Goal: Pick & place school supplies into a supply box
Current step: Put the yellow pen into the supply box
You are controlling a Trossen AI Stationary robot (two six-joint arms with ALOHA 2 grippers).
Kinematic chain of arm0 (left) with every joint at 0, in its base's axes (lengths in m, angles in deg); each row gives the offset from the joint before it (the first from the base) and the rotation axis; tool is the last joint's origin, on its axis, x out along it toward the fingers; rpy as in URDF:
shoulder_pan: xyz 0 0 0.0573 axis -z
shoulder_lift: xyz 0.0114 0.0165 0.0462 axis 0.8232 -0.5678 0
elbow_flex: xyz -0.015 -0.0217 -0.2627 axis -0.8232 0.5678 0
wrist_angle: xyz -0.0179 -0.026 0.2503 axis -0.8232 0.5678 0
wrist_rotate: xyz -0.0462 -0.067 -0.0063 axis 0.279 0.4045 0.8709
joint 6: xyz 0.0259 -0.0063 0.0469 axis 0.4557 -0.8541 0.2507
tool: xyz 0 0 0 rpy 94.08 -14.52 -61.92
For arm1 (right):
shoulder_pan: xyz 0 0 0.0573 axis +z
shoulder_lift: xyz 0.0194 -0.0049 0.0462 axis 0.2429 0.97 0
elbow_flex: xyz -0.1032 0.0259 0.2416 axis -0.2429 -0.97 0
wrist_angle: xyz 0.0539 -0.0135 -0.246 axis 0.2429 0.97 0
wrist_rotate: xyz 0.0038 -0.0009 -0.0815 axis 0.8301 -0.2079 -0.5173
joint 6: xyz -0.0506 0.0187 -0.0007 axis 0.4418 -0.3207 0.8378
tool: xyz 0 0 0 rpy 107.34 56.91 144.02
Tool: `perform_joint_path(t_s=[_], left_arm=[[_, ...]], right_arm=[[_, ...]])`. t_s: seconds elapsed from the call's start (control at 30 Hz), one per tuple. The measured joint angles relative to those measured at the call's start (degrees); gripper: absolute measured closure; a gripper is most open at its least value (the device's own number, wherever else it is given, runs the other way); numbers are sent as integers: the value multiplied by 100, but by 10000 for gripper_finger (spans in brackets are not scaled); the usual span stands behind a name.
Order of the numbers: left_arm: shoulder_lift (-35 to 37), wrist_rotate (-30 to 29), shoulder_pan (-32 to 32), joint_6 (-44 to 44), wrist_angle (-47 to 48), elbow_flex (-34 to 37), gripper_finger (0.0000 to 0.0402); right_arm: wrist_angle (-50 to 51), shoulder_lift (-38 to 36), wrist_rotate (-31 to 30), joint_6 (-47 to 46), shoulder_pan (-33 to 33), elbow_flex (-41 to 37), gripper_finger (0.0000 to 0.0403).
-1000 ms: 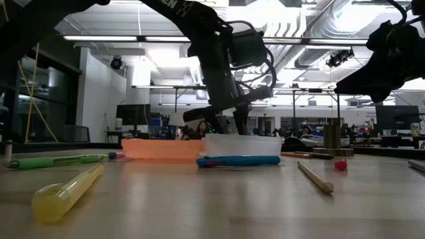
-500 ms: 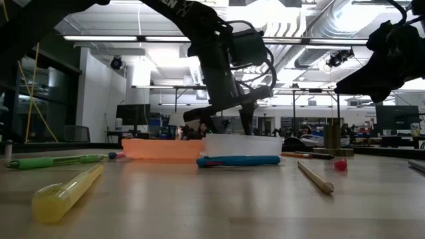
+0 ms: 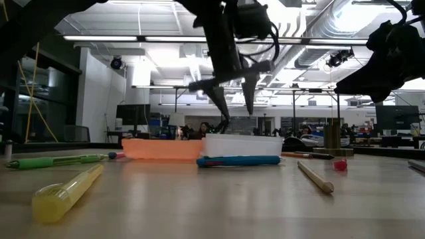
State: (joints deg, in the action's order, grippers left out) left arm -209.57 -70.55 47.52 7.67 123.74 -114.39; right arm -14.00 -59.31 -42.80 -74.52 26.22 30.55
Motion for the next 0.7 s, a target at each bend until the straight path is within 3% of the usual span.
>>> perform_joint_path(t_s=[0.5, 0.7], left_arm=[[1, 144, 2, 1011, 1487, -1244, 119], [0, -570, 2, 990, 2481, -1348, 120]], right_arm=[[0, 0, 0, 0, 0, 0, 320], [-2, 0, 0, 0, 0, 0, 320]])
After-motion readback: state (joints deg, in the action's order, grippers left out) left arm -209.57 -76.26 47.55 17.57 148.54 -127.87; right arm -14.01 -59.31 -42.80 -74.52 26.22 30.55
